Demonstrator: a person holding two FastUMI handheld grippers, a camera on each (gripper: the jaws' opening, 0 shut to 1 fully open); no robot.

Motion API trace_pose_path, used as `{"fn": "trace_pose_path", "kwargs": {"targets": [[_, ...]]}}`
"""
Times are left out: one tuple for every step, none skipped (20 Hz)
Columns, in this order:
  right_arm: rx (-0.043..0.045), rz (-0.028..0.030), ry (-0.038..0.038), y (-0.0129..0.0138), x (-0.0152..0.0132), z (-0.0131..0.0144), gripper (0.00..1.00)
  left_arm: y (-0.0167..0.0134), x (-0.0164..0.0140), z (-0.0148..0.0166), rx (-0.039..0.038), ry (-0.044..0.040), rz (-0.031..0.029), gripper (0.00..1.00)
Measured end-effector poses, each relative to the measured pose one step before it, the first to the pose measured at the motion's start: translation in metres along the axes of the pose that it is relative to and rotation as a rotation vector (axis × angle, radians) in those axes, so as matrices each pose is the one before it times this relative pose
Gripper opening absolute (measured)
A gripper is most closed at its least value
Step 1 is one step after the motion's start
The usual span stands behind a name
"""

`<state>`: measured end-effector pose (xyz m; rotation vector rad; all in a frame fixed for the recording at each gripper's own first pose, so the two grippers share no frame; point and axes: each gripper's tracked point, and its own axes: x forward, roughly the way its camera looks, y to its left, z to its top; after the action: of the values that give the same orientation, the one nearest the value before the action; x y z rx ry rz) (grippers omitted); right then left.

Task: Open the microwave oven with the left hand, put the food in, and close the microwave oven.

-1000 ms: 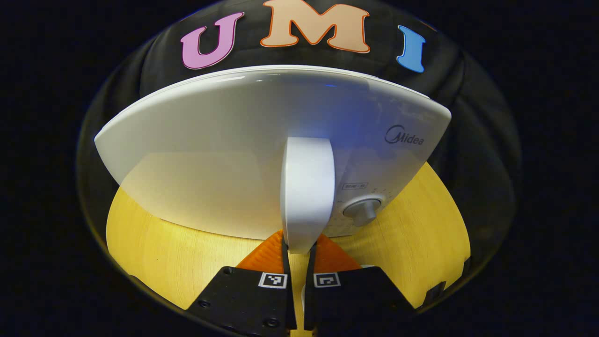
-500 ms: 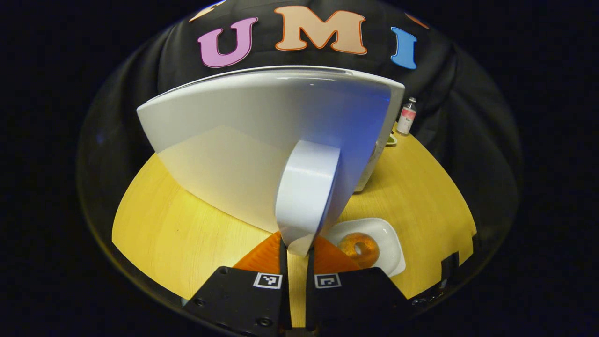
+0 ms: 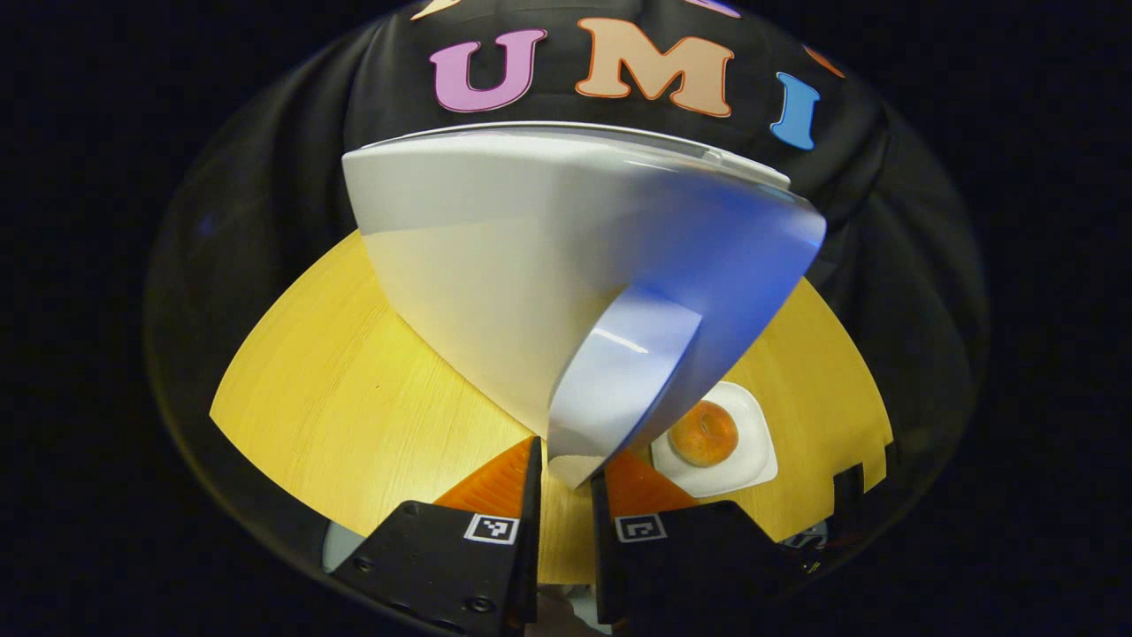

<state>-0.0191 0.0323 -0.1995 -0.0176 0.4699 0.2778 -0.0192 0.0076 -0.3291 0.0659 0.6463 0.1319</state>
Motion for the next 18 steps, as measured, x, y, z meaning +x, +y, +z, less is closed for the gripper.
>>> {"fn": "trace_pose_path", "kwargs": {"targets": [[-0.00546, 0.00019, 0.01161, 0.00155, 0.00291, -0.00456, 0.99, 0.00594, -0.00399, -0.00308, 0.00356, 0.00033, 0.00956, 0.28], [-0.00663, -0.00023, 0.01009, 0.00173, 0.00266, -0.00364, 0.99, 0.00621, -0.00352, -0.00301, 0.00517, 0.00366, 0.01071, 0.29], [-0.00677, 0.00325, 0.01093, 0.00258, 0.00252, -0.00443, 0.99, 0.0075, -0.00454, -0.00189, 0.00639, -0.0029, 0.01379, 0.36], [-0.00546, 0.00587, 0.01251, 0.00301, 0.00354, -0.00309, 0.99, 0.00686, -0.00305, 0.00001, 0.00185, -0.00364, 0.01211, 0.4], [-0.00496, 0.00634, 0.01265, 0.00262, 0.0043, -0.00382, 0.99, 0.00732, -0.00353, -0.00139, -0.0035, -0.00159, 0.01244, 0.48], [-0.00729, 0.00785, 0.01511, 0.00269, 0.00403, -0.00381, 0.99, 0.00671, -0.0037, -0.00066, -0.00679, 0.00073, 0.01042, 0.52], [-0.00725, 0.00698, 0.01787, 0.00199, 0.00509, -0.00465, 0.99, 0.00764, -0.0051, -0.00101, -0.0109, -0.00192, 0.00914, 0.6], [-0.0072, 0.00783, 0.02084, 0.00211, 0.00575, -0.00435, 0.99, 0.00648, -0.0044, -0.00017, -0.01265, -0.0036, 0.00859, 0.66], [-0.00706, 0.00683, 0.02172, 0.00109, 0.00653, -0.00484, 0.99, 0.00706, -0.00474, -0.00087, -0.01099, -0.00394, 0.0095, 0.79], [-0.00655, 0.01104, 0.01913, 0.00208, 0.00786, -0.00424, 0.99, 0.006, -0.00309, -0.00277, -0.00936, 0.00133, 0.00686, 0.81], [-0.01228, 0.01475, 0.02368, 0.00354, 0.00669, -0.00548, 1.0, 0.00694, -0.00508, -0.00374, -0.00332, 0.00591, 0.00846, 0.88], [-0.01352, 0.00637, 0.02181, 0.00161, 0.00801, -0.00489, 1.0, 0.00834, -0.005, -0.00512, -0.00494, 0.0079, 0.016, 0.91], [-0.01521, 0.00672, 0.02288, 0.00079, 0.00792, -0.00542, 1.0, 0.00555, -0.0036, -0.0035, -0.00721, 0.00488, 0.00968, 0.98], [-0.01197, 0.00611, 0.02393, 0.00128, 0.00784, -0.0048, 1.0, 0.00644, -0.00351, -0.00377, -0.00814, 0.0064, 0.01547, 0.99], [-0.00953, 0.00877, 0.03027, 0.00186, 0.00971, -0.00701, 1.0, 0.00987, -0.00517, -0.00352, -0.01355, 0.00537, 0.0198, 1.0], [-0.00669, 0.00854, 0.03025, 0.00181, 0.00717, -0.00687, 1.0, 0.00718, -0.00386, -0.00173, -0.01666, 0.00266, 0.01457, 1.0], [-0.00432, 0.01238, 0.02349, 0.00214, 0.00969, -0.00447, 1.0, 0.00645, -0.00257, -0.00089, -0.02488, 0.00249, 0.01542, 1.0], [-0.00171, 0.01093, 0.0244, 0.00139, 0.00989, -0.00389, 1.0, 0.00775, -0.00287, -0.00031, -0.02794, 0.00192, 0.01463, 1.0]]}}
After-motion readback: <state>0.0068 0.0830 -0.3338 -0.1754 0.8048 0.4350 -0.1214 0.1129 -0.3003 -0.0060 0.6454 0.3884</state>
